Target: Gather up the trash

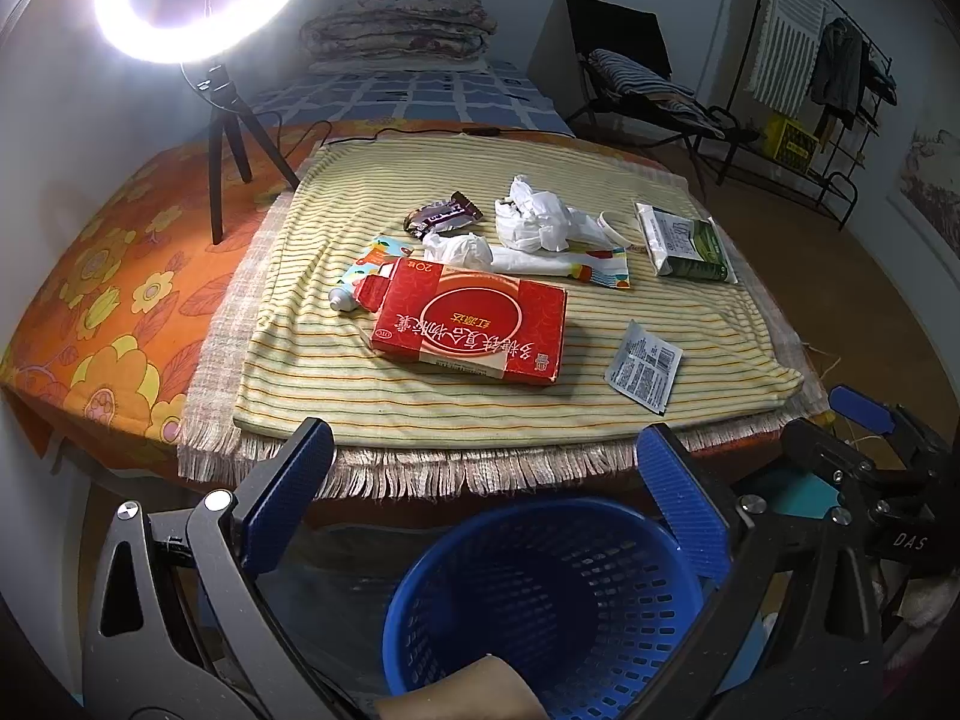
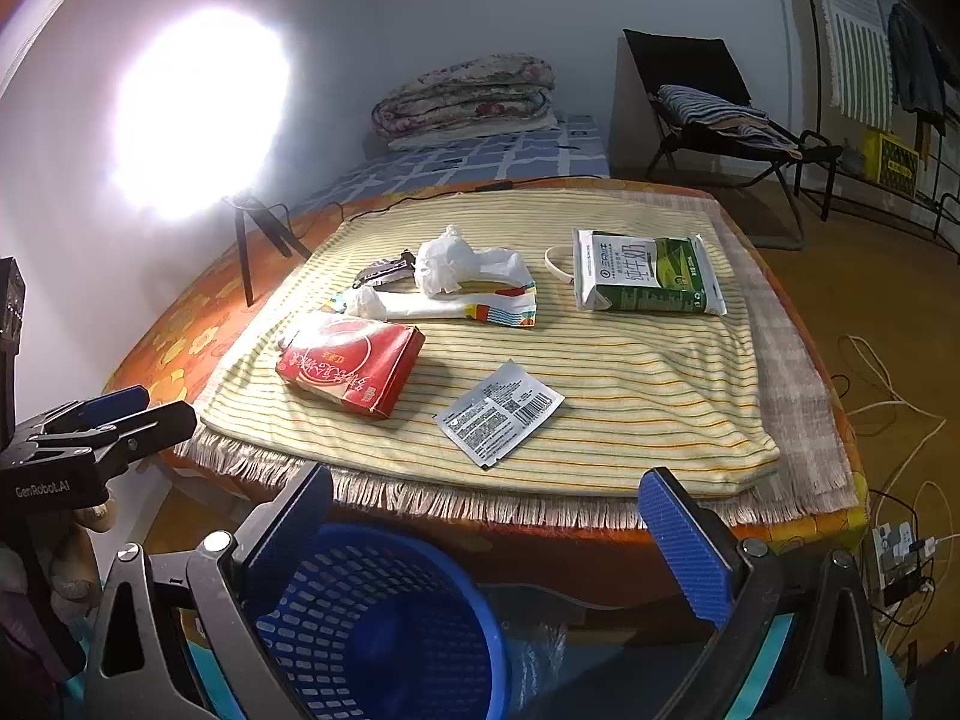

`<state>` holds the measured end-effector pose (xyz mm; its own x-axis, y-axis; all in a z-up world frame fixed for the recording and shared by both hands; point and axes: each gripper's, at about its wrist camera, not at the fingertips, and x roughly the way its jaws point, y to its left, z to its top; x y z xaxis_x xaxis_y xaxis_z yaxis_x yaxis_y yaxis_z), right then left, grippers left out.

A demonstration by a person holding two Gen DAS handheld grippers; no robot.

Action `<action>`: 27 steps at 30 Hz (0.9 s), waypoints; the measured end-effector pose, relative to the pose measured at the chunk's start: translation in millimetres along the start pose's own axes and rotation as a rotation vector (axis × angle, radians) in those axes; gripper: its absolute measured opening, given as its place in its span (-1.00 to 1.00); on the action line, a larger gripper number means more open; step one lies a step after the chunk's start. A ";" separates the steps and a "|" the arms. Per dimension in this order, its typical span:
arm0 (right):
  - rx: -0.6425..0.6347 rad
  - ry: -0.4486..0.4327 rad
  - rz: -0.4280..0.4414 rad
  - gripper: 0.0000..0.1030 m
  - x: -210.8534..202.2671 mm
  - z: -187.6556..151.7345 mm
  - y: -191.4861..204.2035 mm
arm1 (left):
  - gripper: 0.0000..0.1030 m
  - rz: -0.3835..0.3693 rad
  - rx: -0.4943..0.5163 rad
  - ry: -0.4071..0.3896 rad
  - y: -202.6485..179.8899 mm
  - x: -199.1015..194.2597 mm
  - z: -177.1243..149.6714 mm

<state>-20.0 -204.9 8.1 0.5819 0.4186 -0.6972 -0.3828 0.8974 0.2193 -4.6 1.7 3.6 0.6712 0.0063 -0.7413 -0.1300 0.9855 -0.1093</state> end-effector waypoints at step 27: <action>0.007 0.018 0.007 0.99 3.0 -2.8 4.0 | 1.00 0.001 0.003 0.000 -0.6 0.0 -0.2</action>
<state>-21.7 -200.4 4.9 0.5666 0.4221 -0.7076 -0.3818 0.8956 0.2285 -4.7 1.1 3.5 0.6712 0.0074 -0.7413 -0.1289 0.9859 -0.1069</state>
